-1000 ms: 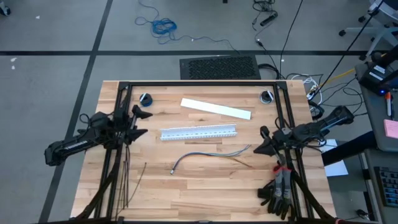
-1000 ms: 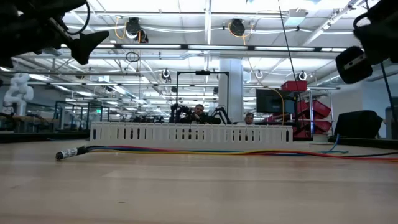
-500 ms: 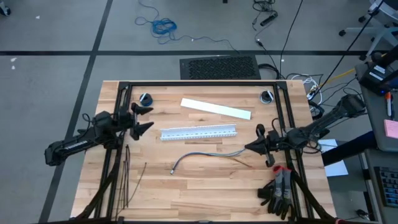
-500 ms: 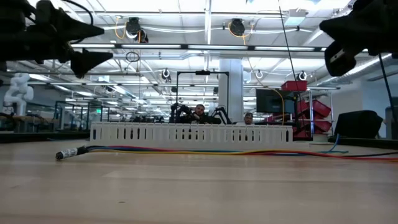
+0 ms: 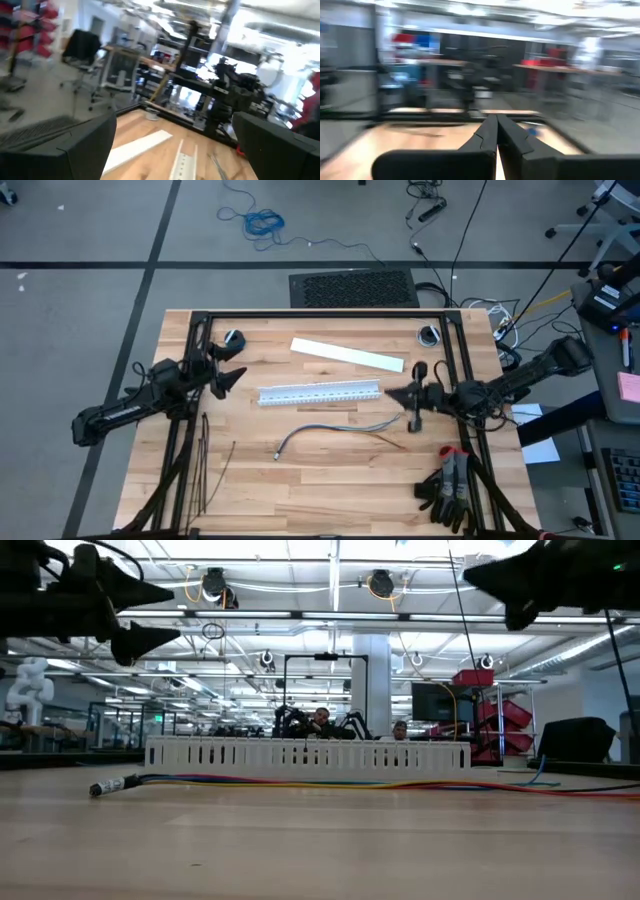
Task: Ziptie cables
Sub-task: Move the white cable duct to the top center of the table
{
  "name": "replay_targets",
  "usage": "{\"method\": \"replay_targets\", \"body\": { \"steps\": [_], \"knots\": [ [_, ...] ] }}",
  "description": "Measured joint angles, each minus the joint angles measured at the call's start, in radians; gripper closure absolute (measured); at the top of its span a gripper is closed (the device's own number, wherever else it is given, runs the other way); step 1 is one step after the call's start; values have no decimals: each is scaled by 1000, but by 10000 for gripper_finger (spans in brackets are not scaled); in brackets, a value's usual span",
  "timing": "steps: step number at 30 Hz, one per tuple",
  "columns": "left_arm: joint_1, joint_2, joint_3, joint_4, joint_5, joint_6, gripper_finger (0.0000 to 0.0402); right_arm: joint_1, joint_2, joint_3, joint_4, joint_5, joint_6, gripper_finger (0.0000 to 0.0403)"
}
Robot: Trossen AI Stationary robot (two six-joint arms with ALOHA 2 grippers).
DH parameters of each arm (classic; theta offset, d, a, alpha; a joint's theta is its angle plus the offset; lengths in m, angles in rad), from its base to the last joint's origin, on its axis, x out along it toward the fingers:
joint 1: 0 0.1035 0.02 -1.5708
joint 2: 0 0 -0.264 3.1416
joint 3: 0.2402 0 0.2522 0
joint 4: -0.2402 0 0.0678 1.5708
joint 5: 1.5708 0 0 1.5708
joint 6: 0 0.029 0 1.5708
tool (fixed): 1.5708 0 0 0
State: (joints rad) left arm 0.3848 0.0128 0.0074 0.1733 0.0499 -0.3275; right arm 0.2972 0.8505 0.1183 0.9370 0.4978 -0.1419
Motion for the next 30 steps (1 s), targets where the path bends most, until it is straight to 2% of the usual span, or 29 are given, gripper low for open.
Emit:
{"method": "replay_targets", "body": {
  "steps": [1,6,11,14,17,21,24,30],
  "knots": [
    [0,6,0,-2,-27,-7,8,-25,0,3,-8,26,6,403],
    [0,31,0,0,-185,-30,8,-131,14,4,-86,23,30,403],
    [0,33,0,0,-392,-26,8,-174,40,4,-115,-32,35,403],
    [0,33,0,0,-451,-30,8,-177,49,4,-115,-33,97,403],
    [0,33,0,-1,-446,-33,8,-177,50,4,-122,-33,175,403],
    [0,33,0,-10,-301,-31,8,-177,50,4,-125,-33,216,403],
    [0,33,0,-43,-251,-34,8,-176,50,4,-103,-39,217,403],
    [0,33,0,-119,-298,-111,8,-178,49,5,84,-257,188,403]
  ]
}}
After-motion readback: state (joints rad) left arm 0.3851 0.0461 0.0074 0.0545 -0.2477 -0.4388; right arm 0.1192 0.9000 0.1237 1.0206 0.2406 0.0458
